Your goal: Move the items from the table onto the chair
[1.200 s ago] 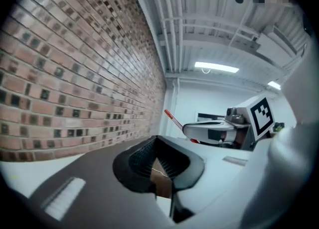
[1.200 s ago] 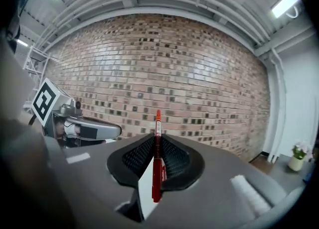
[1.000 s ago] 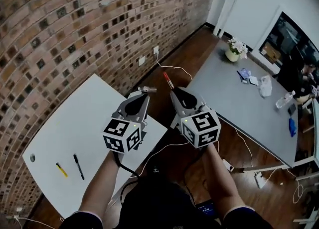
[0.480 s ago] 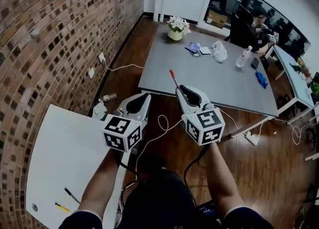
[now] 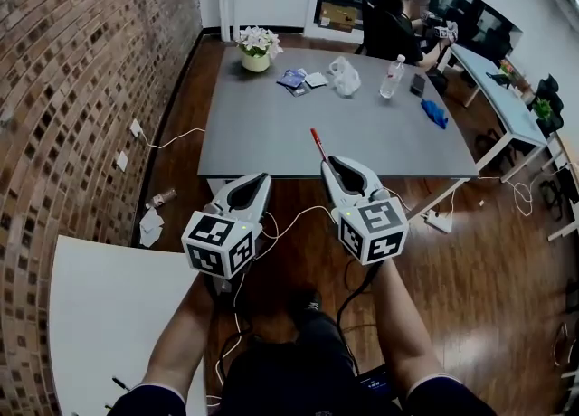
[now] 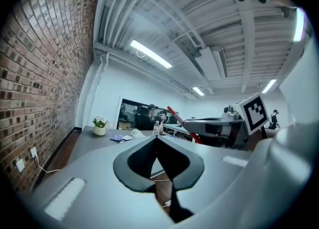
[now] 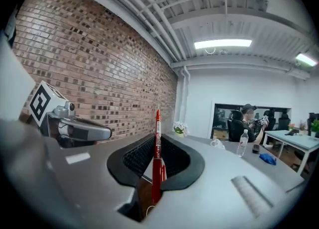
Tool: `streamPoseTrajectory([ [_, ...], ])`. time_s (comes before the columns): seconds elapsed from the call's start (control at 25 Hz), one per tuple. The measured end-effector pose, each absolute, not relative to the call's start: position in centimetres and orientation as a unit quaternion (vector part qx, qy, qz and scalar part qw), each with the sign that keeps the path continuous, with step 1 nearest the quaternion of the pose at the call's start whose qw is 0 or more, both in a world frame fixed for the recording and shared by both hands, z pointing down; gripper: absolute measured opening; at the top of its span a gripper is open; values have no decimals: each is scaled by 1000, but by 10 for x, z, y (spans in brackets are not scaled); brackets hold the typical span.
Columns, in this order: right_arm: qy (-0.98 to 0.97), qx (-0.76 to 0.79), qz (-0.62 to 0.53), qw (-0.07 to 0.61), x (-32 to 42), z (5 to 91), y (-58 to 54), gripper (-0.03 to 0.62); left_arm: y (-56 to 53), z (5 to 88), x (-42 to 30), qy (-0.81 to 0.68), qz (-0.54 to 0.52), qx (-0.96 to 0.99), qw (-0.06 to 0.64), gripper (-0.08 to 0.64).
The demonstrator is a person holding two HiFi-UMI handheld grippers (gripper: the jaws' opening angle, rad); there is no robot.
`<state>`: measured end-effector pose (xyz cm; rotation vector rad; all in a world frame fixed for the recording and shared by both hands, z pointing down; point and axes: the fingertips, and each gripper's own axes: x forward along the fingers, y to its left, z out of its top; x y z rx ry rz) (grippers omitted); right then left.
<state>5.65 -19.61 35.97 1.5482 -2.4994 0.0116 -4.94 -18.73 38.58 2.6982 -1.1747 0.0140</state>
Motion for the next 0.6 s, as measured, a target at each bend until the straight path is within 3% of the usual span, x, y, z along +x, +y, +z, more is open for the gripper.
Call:
streamPoseTrajectory([
  [0.6, -848, 524, 5, 80, 215, 350, -296, 43, -288, 369, 104, -407, 10, 909, 90, 12],
])
